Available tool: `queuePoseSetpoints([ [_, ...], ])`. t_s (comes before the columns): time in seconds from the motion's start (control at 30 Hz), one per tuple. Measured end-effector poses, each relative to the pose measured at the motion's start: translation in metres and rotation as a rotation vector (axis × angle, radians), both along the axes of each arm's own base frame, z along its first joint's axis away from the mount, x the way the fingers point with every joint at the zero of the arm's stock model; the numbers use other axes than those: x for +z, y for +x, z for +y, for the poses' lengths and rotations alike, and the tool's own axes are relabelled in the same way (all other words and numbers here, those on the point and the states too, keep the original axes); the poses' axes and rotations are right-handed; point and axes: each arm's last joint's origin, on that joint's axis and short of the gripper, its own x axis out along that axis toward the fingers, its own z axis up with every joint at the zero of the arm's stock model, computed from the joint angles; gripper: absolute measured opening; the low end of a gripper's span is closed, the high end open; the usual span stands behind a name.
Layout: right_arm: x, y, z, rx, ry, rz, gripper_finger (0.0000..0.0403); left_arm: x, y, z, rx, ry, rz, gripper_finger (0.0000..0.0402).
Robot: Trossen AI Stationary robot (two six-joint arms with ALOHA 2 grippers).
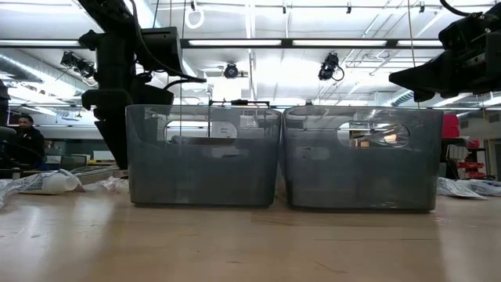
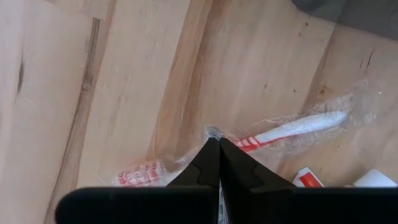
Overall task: Pick & Place Travel size toiletries
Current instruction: Put the silver nail cutter into the left black bin
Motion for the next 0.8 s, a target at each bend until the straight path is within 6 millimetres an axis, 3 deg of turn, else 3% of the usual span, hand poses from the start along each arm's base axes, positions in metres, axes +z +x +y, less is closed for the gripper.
queuePoseSetpoints([
  [0.33, 0.0, 0.0, 0.0, 0.0, 0.0, 0.0, 0.0013, 0.03, 0.002, 0.001, -0.009, 0.005, 0.016, 0.0002],
  [0.8, 0.0, 0.0, 0.0, 0.0, 0.0, 0.0, 0.0013, 0.052, 0.01, 0.001, -0.028, 0.003, -0.02, 0.0001],
])
